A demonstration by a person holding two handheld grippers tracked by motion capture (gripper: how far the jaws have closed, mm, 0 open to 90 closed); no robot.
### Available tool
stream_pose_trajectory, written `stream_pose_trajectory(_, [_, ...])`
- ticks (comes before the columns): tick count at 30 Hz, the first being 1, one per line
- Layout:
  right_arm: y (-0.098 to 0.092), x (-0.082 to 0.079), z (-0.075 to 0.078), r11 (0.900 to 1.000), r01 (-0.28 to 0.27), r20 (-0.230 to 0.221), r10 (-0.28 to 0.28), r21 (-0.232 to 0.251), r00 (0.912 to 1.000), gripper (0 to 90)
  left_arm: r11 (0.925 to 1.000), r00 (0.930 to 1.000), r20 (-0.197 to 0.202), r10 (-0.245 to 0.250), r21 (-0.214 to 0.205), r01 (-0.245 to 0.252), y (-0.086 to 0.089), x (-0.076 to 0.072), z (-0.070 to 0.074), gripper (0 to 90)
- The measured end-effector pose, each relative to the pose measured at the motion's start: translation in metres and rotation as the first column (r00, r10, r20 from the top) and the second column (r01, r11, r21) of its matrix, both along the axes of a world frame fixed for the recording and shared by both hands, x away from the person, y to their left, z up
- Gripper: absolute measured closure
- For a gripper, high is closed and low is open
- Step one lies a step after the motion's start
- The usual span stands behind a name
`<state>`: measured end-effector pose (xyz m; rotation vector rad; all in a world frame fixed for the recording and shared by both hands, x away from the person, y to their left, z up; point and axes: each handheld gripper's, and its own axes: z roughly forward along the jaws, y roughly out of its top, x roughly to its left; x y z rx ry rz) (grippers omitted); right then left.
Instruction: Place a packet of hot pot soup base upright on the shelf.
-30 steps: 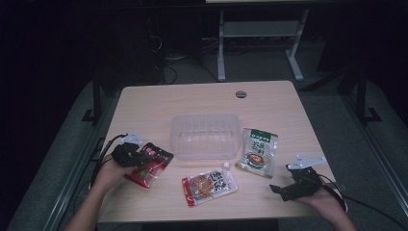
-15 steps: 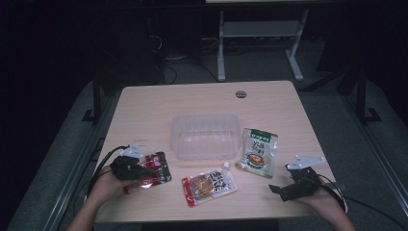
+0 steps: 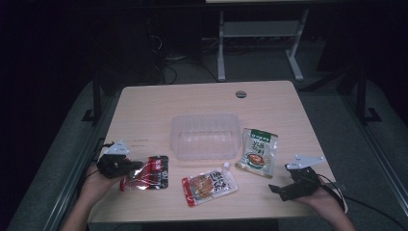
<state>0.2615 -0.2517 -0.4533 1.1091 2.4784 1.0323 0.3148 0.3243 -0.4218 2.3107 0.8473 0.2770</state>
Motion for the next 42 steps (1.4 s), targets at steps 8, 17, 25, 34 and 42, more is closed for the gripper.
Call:
stream_pose_trajectory(8, [0.001,0.000,-0.001,1.0000,0.003,-0.018,-0.003,-0.005,0.9998,1.8,0.9951,0.9950,-0.015,0.098,0.004,-0.098,0.025,0.012,-0.015,89.8])
stream_pose_trajectory(17, [0.001,0.000,-0.001,0.9999,-0.009,-0.010,0.009,-0.007,0.9999,1.8,0.9998,0.9981,-0.058,-0.019,0.005,0.019,0.005,0.009,-0.024,89.8])
stream_pose_trajectory(25, [0.002,0.000,-0.001,0.9999,-0.010,-0.011,0.010,-0.008,0.9999,1.8,0.9946,0.9921,-0.072,-0.103,-0.023,0.101,-0.015,0.006,-0.024,89.8])
stream_pose_trajectory(34, [0.012,-0.003,0.007,0.9997,-0.020,0.007,0.019,0.015,0.9998,1.8,0.9962,0.9967,-0.028,-0.076,-0.045,0.075,-0.014,-0.005,-0.010,89.7])
stream_pose_trajectory(42, [0.035,-0.002,0.014,0.9950,-0.079,0.014,0.078,0.061,0.9968,1.9,0.9997,0.9993,-0.033,0.016,-0.019,-0.017,-0.001,-0.032,-0.002,89.7])
